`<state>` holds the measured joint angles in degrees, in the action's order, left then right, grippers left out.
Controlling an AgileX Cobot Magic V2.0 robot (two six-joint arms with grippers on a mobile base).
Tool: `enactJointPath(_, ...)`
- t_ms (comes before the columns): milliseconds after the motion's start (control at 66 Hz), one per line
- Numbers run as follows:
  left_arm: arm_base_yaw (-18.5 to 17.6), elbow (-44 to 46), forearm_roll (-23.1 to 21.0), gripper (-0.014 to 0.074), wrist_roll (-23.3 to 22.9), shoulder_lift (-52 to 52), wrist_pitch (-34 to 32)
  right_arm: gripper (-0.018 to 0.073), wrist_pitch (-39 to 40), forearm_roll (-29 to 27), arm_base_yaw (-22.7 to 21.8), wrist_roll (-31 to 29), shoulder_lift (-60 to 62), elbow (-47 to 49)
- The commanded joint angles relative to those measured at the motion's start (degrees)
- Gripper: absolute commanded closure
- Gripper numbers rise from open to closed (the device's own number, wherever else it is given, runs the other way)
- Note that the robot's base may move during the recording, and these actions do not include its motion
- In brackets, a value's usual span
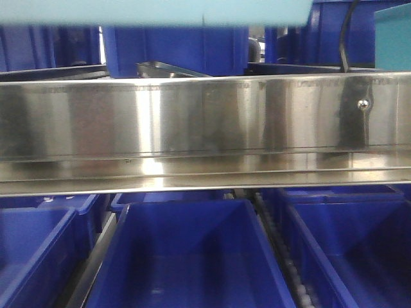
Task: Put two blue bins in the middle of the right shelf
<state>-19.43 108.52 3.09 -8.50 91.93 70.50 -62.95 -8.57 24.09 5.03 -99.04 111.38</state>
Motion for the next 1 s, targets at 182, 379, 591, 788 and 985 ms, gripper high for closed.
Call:
enactJointPath(182, -4.5, 14.0, -2.3, 0.0707, 0.8, -1.3, -2.4, 0.0713, 4.0, -0.5, -0.1, -0.9, 3.3, 9.8)
enactJointPath(379, -4.6, 14.6, -1.8, 0.0707, 0.8, -0.8, -0.7, 0.0713, 3.9, -0.2, -0.1, -0.9, 3.3, 14.5)
enactJointPath(591, -4.6, 14.4, -1.7, 0.0707, 0.8, 0.3, -0.6, 0.0713, 3.5, -0.2, -0.1, -0.9, 3.3, 14.6)
enactJointPath(788, -4.6, 14.4, -1.6, 0.0707, 0.8, 0.4, -1.5, 0.0713, 3.5, -0.2, -0.1, -0.9, 3.3, 14.6)
enactJointPath(985, -4.6, 14.4, -1.5, 0.0707, 0.8, 0.4, -1.5, 0.0713, 3.5, -0.2, -0.1, -0.9, 3.3, 14.6)
